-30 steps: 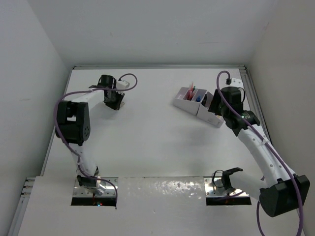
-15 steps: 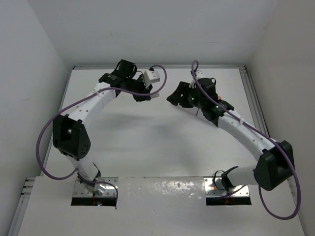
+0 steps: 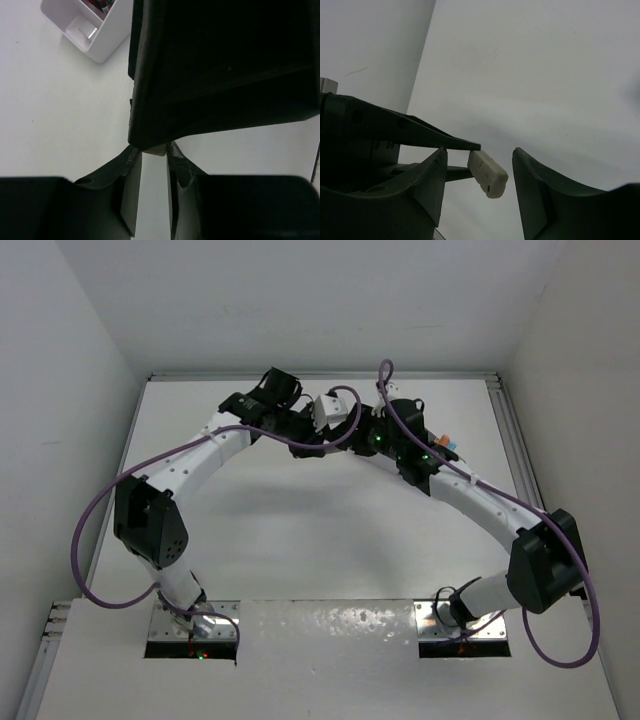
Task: Sort the stationery into containers
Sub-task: Place the stationery in the drawer.
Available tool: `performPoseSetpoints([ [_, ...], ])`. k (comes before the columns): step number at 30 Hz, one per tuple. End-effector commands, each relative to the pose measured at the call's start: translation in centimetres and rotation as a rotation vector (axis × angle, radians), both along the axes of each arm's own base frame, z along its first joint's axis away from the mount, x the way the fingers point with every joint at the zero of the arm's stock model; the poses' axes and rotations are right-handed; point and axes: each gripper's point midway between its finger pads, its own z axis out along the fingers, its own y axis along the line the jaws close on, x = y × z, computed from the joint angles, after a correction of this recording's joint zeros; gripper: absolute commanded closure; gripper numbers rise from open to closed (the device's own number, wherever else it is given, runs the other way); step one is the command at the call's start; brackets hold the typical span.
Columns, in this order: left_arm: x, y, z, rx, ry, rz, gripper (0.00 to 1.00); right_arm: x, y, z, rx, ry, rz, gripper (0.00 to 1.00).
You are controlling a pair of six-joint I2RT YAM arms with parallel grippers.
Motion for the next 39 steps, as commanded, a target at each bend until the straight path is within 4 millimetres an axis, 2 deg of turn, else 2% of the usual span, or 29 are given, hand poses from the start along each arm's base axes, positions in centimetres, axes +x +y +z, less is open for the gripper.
performPoseSetpoints([
  [1,0.0,-0.8,1.9,-0.036,-0.029,-0.012,1.0,0.6,0.2,1.6,0.036,-0.054,-0.02,0.47],
  [3,0.1,-0.8,2.0,-0.038,-0.031,-0.01,1.0,0.5,-0.1,1.1,0.024,-0.042,-0.025,0.48],
  [7,0.5,-0.8,2.1,-0.041,-0.035,0.011,1.0,0.3,0.1,0.5,0.031,-0.022,-0.025,0.62],
  [11,1.5,-0.8,2.6,-0.052,-0.049,0.064,1.0,-0.4,0.0,-0.5,0.03,0.003,-0.023,0.56],
  [14,1.4,-1.0,2.6,-0.054,-0.048,0.058,1.0,-0.5,0.0,-0.7,0.03,0.005,-0.025,0.61],
  [15,1.4,-1.0,2.4,-0.049,-0.045,0.055,1.0,-0.4,0.1,-0.5,0.032,0.001,-0.023,0.63],
  [16,1.3,-1.0,2.2,-0.044,-0.045,0.055,1.0,-0.4,0.0,-0.4,0.036,-0.002,-0.025,0.75],
  [20,1.0,-0.9,1.7,-0.036,-0.036,0.047,1.0,-0.4,-0.3,0.0,0.022,-0.021,-0.035,1.0],
  [21,0.8,-0.9,1.6,-0.031,-0.036,0.041,1.0,-0.4,-0.6,-0.1,0.01,-0.024,-0.039,1.0],
  [22,0.9,-0.8,1.6,-0.026,-0.038,0.049,0.68,-0.5,-1.0,0.5,0.005,-0.041,-0.046,1.0],
  [23,1.2,-0.5,1.4,-0.01,-0.045,0.07,0.43,-0.6,-1.4,0.5,-0.01,-0.047,-0.055,1.0],
  [24,1.5,-0.2,1.2,-0.001,-0.044,0.094,0.19,-0.9,-2.1,0.0,-0.058,-0.045,-0.059,1.0],
  [25,1.8,0.1,1.2,0.006,-0.05,0.116,0.01,-0.8,-3.5,1.1,-0.083,-0.081,-0.104,1.0],
  [26,2.3,0.5,1.2,0.017,-0.064,0.144,0.0,-1.3,-4.8,0.3,-0.149,-0.064,-0.119,1.0],
  [27,2.5,0.8,1.0,0.018,-0.052,0.165,0.0,-1.4,-5.9,0.5,-0.176,-0.071,-0.147,1.0],
  [28,3.2,1.5,1.1,0.01,-0.053,0.194,0.0,-1.3,-8.2,1.9,-0.198,-0.107,-0.221,1.0],
  [29,3.5,2.0,1.4,0.002,-0.052,0.217,0.0,-1.5,-9.5,2.1,-0.228,-0.111,-0.256,1.0],
  [30,3.9,2.4,1.4,-0.015,-0.032,0.255,0.0,-2.2,-11.3,1.2,-0.3,-0.085,-0.283,1.0],
  [31,5.3,3.9,1.5,-0.02,-0.038,0.32,0.0,-2.6,-13.5,2.1,-0.327,-0.103,-0.341,1.0],
  [33,6.8,6.3,1.2,-0.002,-0.043,0.417,0.0,-3.5,-18.7,0.4,-0.506,-0.051,-0.476,1.0],
  [36,8.6,9.7,0.3,0.08,-0.087,0.557,0.0,-5.3,-24.5,-1.7,-0.714,0.051,-0.615,1.0],
  [37,9.1,11.0,0.1,0.101,-0.097,0.601,0.0,-5.5,-26.1,-2.1,-0.745,0.086,-0.651,1.0],
  [38,9.5,12.3,-0.3,0.136,-0.11,0.649,0.0,-5.5,-26.7,-3.2,-0.78,0.13,-0.642,1.0],
  [39,9.6,13.0,-0.4,0.148,-0.115,0.669,0.0,-5.3,-27.2,-3.4,-0.786,0.152,-0.654,1.0],
])
